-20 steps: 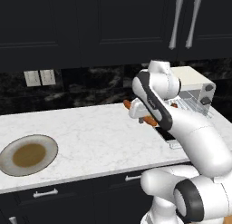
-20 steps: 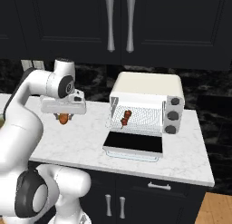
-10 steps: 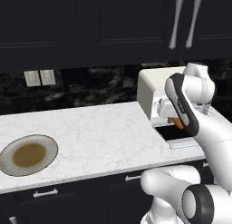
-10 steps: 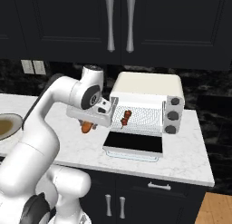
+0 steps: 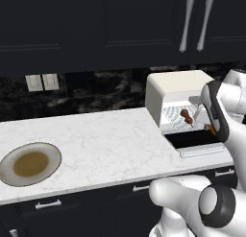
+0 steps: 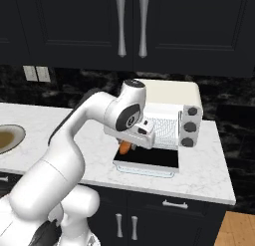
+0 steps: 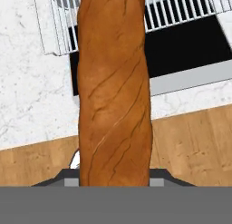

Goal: Pick up the kebab skewer and baguette bread, and place them inside the toaster oven. Close the toaster oven door and start by setting the timer.

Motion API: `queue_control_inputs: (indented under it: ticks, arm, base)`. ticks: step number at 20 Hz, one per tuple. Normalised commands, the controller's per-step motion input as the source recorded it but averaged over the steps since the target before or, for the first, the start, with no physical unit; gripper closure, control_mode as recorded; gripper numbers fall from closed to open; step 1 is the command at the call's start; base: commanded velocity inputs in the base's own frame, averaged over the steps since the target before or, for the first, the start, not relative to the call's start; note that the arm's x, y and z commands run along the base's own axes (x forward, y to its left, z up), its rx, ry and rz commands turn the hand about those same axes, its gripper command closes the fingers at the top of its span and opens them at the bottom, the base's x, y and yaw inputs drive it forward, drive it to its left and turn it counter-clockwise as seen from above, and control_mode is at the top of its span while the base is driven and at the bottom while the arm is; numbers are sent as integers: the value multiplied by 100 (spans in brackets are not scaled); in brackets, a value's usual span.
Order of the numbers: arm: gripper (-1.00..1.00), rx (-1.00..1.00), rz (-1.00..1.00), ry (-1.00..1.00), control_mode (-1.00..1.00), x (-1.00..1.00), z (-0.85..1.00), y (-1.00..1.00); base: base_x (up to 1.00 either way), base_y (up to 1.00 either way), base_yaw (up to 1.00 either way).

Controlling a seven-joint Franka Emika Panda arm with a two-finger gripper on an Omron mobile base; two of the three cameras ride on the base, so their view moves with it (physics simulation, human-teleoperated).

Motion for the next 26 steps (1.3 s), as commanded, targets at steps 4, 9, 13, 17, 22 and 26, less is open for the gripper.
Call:
queue_control_inputs:
  ticks: [4,9,13,17,22,26]
  arm:
    - [100,-7,0,0,-100,69,0,-94]
    - [100,-9,1,0,-100,54,-8,-42]
    - [100,-3,0,0,-100,35,-25,-2]
    - [100,0,0,-1,-100,54,-26,-1]
    - [100,0,0,0,-100,47,-25,0]
    - [100,0,0,0,-100,7,-46,-8]
  base:
    - [0,0,0]
    - [0,0,0]
    - [0,0,0]
    - [0,0,0]
    - [0,0,0]
    - [0,0,0]
